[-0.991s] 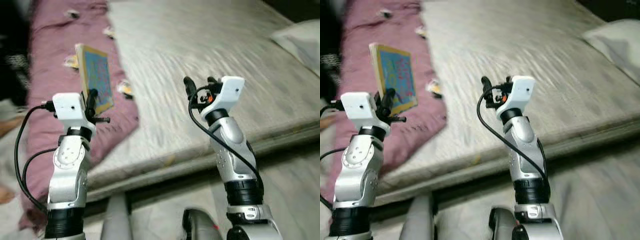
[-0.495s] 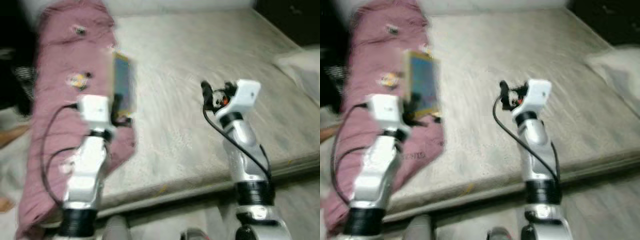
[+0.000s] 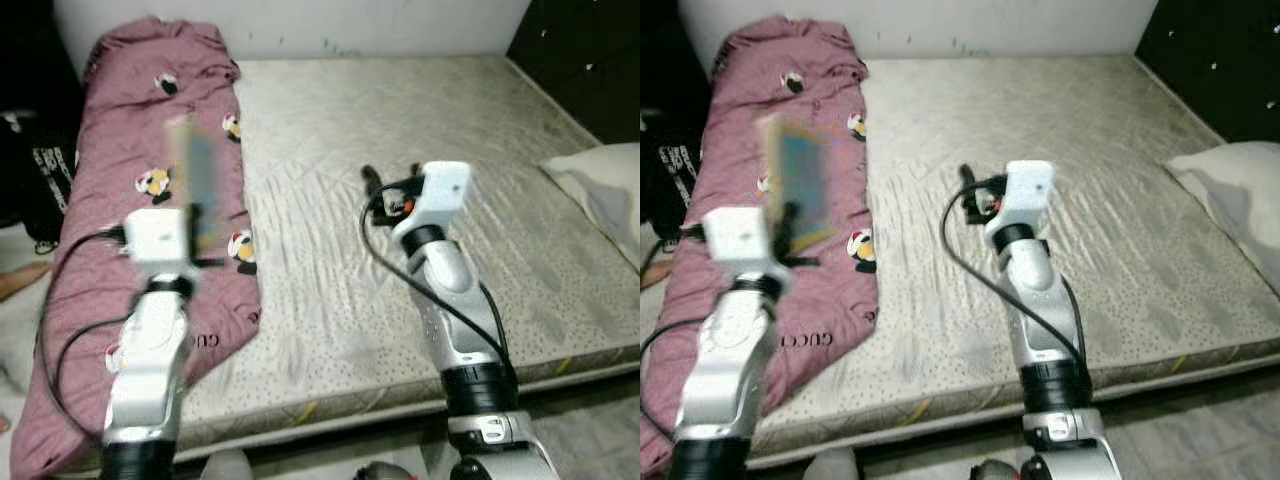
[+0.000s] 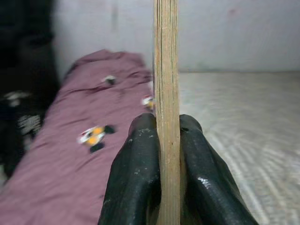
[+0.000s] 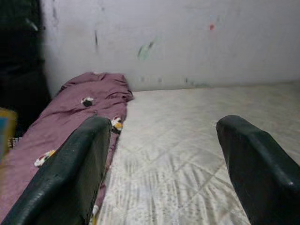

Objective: Clean up the room

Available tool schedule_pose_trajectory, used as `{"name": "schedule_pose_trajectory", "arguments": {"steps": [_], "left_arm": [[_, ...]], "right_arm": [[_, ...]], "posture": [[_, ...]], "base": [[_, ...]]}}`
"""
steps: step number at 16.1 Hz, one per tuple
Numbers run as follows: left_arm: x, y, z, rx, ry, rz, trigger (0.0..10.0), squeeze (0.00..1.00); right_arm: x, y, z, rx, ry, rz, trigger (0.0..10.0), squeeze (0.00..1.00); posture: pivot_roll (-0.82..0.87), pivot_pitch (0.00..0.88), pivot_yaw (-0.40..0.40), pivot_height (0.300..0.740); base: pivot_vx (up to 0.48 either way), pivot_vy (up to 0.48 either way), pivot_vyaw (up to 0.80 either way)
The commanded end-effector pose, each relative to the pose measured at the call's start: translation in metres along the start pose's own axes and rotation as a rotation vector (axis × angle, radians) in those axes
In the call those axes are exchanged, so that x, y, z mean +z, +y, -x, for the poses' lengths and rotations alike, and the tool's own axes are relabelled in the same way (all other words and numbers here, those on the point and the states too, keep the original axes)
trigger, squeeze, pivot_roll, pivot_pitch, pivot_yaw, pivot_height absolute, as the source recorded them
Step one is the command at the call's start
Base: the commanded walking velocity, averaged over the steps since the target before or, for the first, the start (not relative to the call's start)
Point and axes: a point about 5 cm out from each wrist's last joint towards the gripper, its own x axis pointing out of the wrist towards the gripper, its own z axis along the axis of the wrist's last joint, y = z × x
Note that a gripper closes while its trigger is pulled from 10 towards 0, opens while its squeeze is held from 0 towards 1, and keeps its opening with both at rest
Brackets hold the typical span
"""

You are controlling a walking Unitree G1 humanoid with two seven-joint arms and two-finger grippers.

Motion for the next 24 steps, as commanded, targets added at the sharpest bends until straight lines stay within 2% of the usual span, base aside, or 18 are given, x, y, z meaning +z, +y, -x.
{"name": "schedule_pose_trajectory", "arguments": {"steps": [1,7,10,14,24], "left_arm": [[0.011,-0.007,-0.001,-0.025,-0.056,0.0,10.0,0.0],[0.014,-0.013,-0.008,-0.049,-0.079,0.042,10.0,0.0],[0.016,-0.021,-0.01,-0.068,-0.091,0.062,10.0,0.0],[0.016,-0.02,-0.012,-0.07,-0.092,0.062,10.0,0.0],[0.014,-0.023,-0.013,-0.073,-0.095,0.079,10.0,0.0]], "right_arm": [[0.0,-0.008,0.003,-0.017,-0.011,0.028,10.0,0.0],[0.0,-0.015,-0.007,-0.074,0.008,0.024,10.0,0.0],[0.003,-0.014,-0.009,-0.045,-0.008,0.095,10.0,0.0],[0.003,-0.015,-0.012,-0.055,-0.005,0.077,10.0,0.0],[-0.002,-0.014,-0.012,-0.049,0.017,0.089,10.0,0.0]], "posture": [[0.02,0.0,-0.032,0.74],[0.0,0.0,-0.028,0.74],[-0.01,0.0,-0.029,0.74],[-0.01,0.0,-0.034,0.74],[-0.02,0.0,-0.04,0.74]], "base": [[0.0,0.0,0.0],[0.0,0.0,0.07],[0.0,-0.356,0.45],[0.0,-0.382,0.6],[0.0,-0.384,0.0]]}}
